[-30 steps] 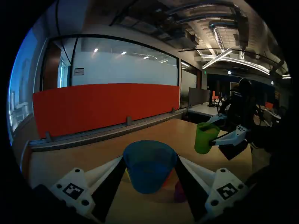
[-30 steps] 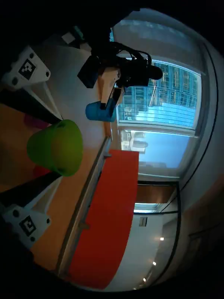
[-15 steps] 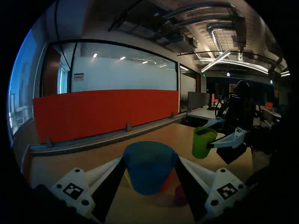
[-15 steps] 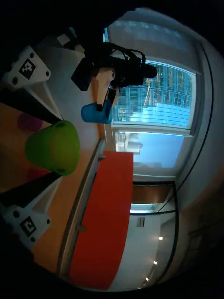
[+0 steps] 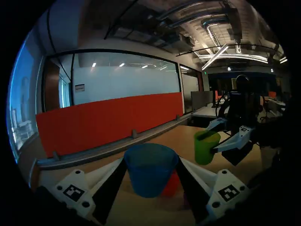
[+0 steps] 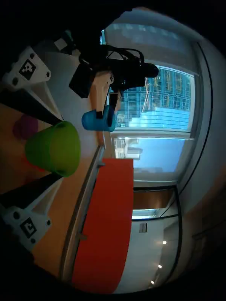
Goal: Pour water
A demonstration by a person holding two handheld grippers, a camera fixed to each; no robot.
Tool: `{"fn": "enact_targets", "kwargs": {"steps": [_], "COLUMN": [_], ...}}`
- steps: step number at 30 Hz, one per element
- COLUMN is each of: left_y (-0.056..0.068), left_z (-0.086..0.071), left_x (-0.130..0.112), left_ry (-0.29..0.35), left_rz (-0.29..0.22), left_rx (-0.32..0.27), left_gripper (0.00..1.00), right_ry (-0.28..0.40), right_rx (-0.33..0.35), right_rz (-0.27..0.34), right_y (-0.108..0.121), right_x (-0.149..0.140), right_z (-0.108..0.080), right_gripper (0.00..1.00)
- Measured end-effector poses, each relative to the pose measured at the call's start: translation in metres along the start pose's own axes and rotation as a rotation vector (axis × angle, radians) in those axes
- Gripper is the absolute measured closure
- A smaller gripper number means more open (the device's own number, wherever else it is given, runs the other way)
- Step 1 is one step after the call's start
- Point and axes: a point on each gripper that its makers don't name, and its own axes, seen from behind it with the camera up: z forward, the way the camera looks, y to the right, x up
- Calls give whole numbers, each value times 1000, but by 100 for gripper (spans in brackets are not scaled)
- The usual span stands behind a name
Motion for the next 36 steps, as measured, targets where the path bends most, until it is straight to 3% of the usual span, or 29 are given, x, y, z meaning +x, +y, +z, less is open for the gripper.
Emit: {"fn": "enact_targets", "kwargs": {"steps": [11, 36], "left_y": [4, 11], "left_z": [-2, 9], "left_x": [21, 55], "left_ry": [22, 24], "left_rz": [110, 374], "left_rx": [22, 54], "left_gripper": [12, 13], "right_ry": [9, 14], "right_rx": [47, 120], "right_rz": [-13, -18], "right_y": [-17, -42], "right_x": [1, 0], "right_z": [15, 42], "right_gripper": [9, 10]}}
